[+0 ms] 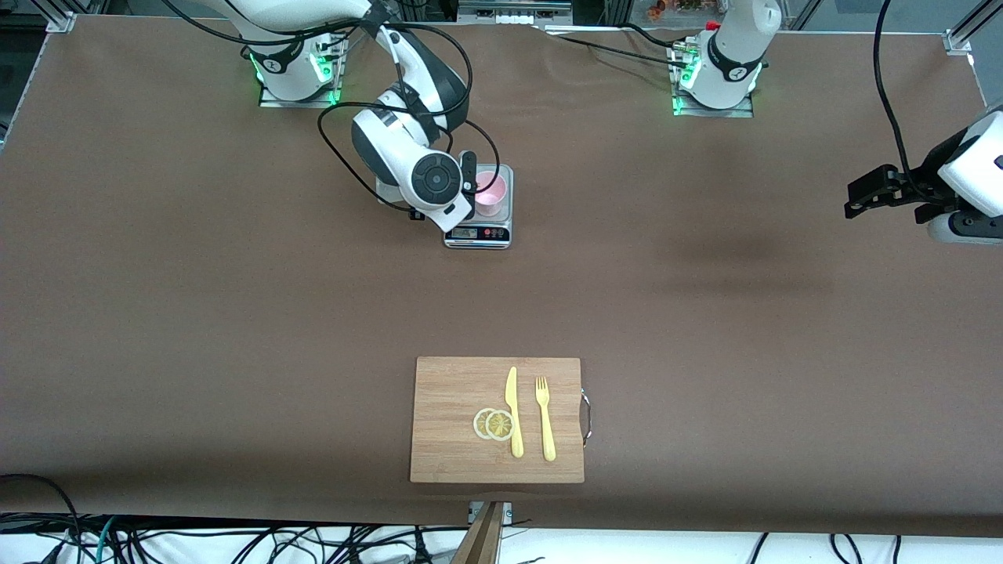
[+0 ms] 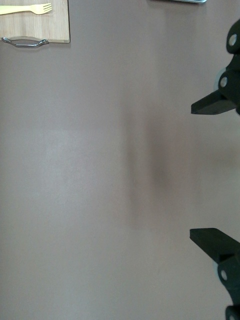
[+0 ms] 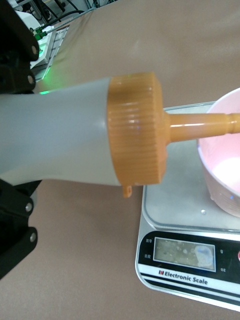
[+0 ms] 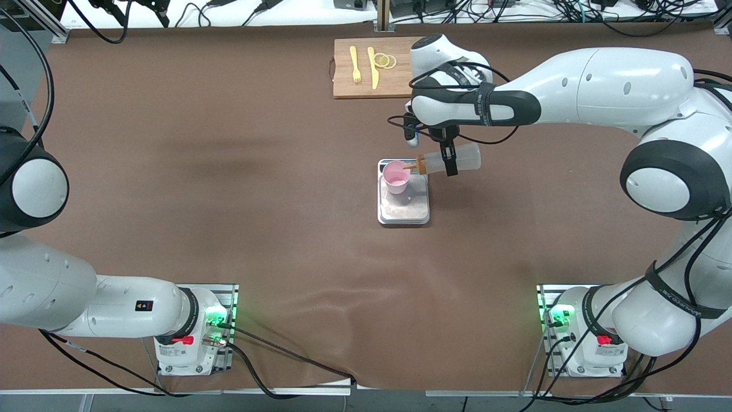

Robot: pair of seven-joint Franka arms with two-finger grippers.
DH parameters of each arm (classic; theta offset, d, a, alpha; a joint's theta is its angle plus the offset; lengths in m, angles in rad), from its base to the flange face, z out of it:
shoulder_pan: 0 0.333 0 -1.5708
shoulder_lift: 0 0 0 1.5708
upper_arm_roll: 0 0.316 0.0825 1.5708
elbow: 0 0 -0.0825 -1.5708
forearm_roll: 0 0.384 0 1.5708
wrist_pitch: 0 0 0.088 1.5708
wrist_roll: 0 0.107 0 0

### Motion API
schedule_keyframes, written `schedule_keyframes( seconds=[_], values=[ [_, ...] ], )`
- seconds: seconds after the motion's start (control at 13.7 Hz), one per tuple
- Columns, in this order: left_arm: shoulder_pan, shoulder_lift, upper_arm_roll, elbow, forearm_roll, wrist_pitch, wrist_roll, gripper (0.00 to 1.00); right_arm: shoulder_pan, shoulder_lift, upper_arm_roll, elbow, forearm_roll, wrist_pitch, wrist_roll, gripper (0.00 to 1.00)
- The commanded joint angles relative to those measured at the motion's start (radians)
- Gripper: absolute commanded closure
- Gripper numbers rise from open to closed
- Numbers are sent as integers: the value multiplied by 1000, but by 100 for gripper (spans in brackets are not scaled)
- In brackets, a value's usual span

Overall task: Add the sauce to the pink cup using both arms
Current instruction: 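Tilt the bottle nozzle into the pink cup with the right gripper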

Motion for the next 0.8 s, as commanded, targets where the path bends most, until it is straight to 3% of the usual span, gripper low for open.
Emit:
schedule_keyframes(
  seconds=[0.0, 0.73],
  values=[
    [-1, 3, 3, 13, -7, -15, 19, 0, 16, -4, 14, 17, -40, -31, 24, 75],
    [-1, 3, 3, 13, -7, -15, 19, 0, 54, 16, 34, 80, -126, -106, 89, 77]
  ],
)
